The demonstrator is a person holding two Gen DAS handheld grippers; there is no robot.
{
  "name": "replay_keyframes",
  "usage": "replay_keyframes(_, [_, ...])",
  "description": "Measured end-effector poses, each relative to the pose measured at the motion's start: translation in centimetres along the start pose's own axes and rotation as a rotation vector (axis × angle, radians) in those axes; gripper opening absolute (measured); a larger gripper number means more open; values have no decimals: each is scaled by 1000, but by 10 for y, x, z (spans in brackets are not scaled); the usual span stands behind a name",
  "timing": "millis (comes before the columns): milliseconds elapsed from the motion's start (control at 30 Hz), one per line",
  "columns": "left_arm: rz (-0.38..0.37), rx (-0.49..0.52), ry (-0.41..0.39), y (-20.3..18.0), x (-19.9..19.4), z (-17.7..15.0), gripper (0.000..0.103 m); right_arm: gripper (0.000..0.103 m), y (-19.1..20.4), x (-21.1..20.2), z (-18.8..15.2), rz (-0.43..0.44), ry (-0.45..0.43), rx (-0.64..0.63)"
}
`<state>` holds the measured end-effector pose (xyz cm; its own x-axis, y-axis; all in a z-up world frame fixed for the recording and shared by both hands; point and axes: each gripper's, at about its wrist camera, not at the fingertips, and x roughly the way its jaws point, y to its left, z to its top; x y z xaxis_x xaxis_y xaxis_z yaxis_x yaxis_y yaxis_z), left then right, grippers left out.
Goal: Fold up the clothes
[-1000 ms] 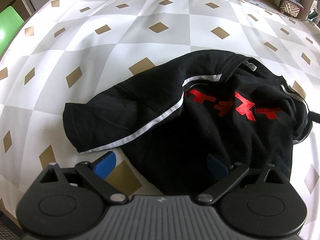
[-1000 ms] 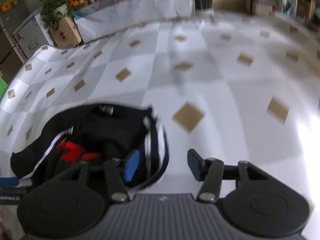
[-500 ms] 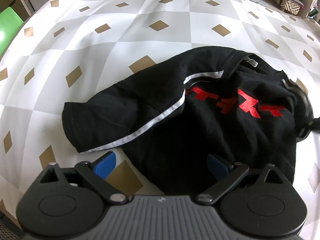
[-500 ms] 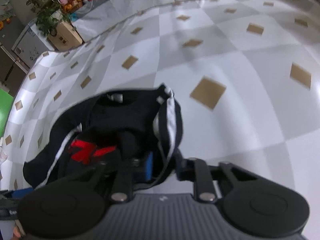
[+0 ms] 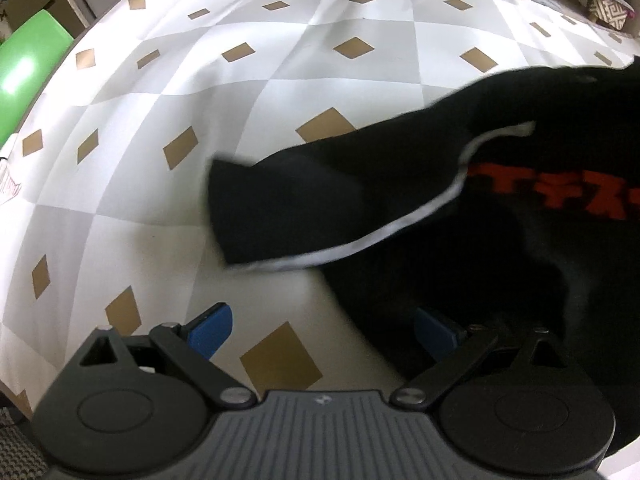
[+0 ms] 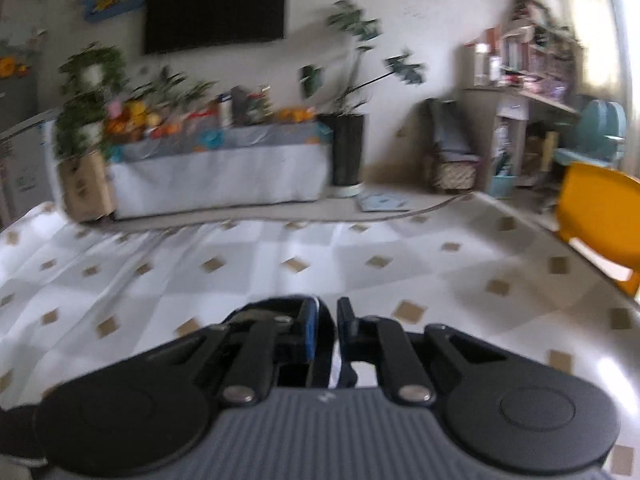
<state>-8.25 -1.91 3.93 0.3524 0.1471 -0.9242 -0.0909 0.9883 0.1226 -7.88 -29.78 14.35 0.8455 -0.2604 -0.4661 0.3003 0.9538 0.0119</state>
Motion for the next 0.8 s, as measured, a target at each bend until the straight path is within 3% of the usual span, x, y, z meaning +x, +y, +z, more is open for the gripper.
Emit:
replay_keyframes(33, [3, -4, 1, 1, 0, 0, 98, 26, -2, 1, 0, -13, -5, -2])
replay_keyframes(100, [8, -12, 2, 2, 1, 0, 98, 42, -5, 4, 0, -32, 9, 8])
replay_keyframes(333, [-41, -10, -16, -2, -6, 0, 98, 50, -12, 13, -7, 75, 130, 70])
replay_keyframes(567, [-92, 23, -21, -19, -9, 3, 98, 58, -18, 18, -38, 97, 376, 97])
replay_keyframes(800, [-139, 123, -50, -44, -18, -6, 98, 59, -35, 2, -89, 144, 625, 312])
